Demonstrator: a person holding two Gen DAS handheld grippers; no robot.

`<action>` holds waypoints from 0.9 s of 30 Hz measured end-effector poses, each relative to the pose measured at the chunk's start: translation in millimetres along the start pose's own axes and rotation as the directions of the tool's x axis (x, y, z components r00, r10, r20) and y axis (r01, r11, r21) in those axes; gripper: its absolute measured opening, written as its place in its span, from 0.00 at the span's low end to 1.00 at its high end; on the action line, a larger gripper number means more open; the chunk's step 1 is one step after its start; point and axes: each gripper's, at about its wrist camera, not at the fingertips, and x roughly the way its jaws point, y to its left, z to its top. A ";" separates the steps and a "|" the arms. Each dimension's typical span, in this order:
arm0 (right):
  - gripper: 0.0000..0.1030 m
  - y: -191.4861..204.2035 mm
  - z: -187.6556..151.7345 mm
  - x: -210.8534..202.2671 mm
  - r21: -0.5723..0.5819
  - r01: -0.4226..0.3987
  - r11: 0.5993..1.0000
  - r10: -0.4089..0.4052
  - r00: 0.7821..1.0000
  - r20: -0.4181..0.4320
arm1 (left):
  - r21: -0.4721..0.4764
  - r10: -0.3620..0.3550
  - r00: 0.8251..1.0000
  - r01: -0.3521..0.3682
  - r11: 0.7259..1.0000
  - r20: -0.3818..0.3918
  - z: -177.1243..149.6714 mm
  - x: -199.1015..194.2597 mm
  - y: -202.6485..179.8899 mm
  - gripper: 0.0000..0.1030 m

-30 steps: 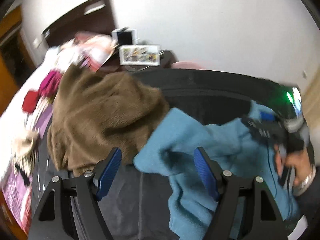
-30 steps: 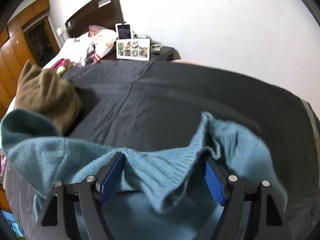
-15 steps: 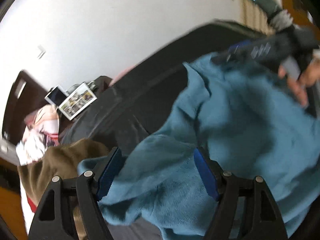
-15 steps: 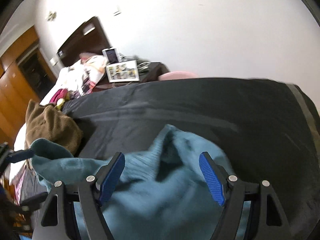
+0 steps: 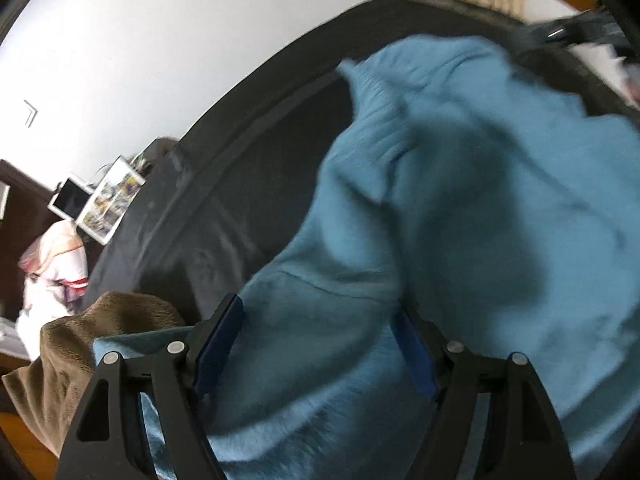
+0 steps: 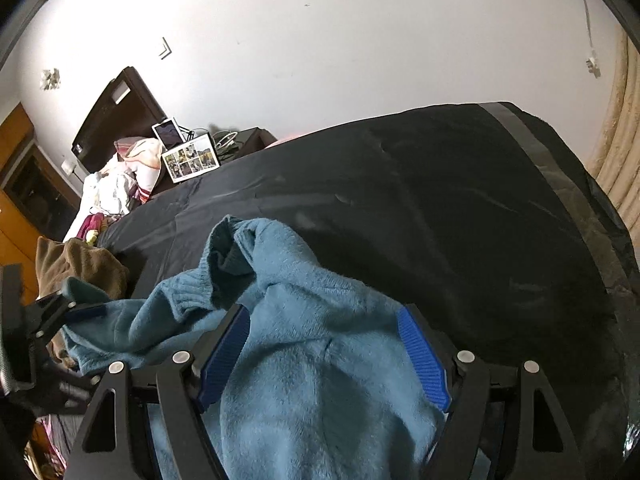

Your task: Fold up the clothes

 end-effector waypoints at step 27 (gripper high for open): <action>0.76 -23.5 33.7 64.5 -0.228 -0.113 0.967 0.074 0.982 -0.172 | -0.626 -0.027 0.988 0.119 0.771 0.155 -28.9 -64.6 107.6 0.11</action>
